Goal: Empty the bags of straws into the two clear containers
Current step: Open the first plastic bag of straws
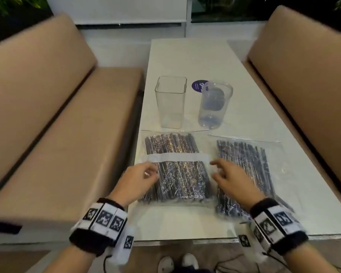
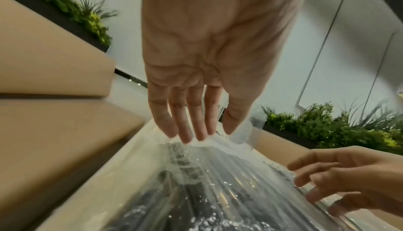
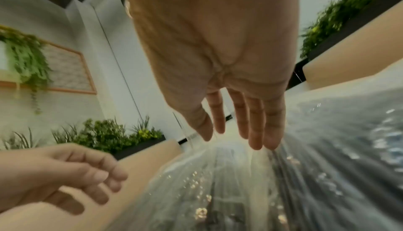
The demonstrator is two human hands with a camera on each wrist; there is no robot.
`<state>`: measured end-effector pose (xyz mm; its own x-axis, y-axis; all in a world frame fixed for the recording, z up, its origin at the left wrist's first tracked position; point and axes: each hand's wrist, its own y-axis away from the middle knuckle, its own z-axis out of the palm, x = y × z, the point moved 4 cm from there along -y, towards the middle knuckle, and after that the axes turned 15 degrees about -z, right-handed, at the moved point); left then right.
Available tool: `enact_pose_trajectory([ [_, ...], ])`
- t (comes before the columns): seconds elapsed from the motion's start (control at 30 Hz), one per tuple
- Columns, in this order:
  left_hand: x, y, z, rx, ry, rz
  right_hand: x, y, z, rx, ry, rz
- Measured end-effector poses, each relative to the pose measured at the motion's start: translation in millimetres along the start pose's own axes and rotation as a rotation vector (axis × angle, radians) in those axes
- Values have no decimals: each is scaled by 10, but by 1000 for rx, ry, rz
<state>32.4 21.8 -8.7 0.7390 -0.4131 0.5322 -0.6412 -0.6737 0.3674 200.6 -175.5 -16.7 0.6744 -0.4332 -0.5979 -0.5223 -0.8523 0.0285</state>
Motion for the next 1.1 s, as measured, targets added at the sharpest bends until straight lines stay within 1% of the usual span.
enact_pose_trajectory([
  [0.03,54,-127,30,25,-7,2,43,-109,54,15,-16,29],
  [0.1,122,-313,95,44,-39,-39,51,-259,115,21,-42,83],
  [0.17,173,-459,197,26,-41,-118,19,-379,184,37,-98,135],
  [0.23,209,-503,321,10,-30,-167,-35,-427,244,94,-203,179],
  [0.3,291,-512,413,9,-4,-146,-52,-458,273,187,-363,250],
  [0.37,354,-497,454,-6,48,-117,-21,-480,305,283,-529,356],
  [0.43,359,-478,451,-34,123,-115,-9,-478,329,285,-643,434],
  [0.5,371,-416,381,-80,215,-157,-79,-452,290,273,-746,430],
  [0.57,409,-374,296,-128,305,-176,-226,-409,198,294,-827,366],
  [0.63,481,-336,197,-164,394,-159,-429,-347,117,324,-887,259],
  [0.7,573,-293,75,-155,476,-121,-628,-286,58,324,-911,143],
  [0.77,697,-235,-90,-101,566,-67,-767,-265,26,304,-909,-1],
  [0.8,762,-203,-191,-74,632,-45,-816,-266,6,302,-855,-92],
  [0.87,889,-161,-392,-51,745,-3,-906,-255,-31,332,-625,-273],
  [0.93,989,-125,-580,-93,757,-5,-964,-253,-35,399,-372,-405],
  [0.97,1036,-114,-680,-116,753,-14,-973,-247,-25,433,-284,-462],
  [1.03,1098,-79,-890,-115,761,-38,-936,-230,5,440,-177,-525],
  [1.1,1119,-78,-1065,-62,743,-26,-872,-214,24,370,-100,-530],
])
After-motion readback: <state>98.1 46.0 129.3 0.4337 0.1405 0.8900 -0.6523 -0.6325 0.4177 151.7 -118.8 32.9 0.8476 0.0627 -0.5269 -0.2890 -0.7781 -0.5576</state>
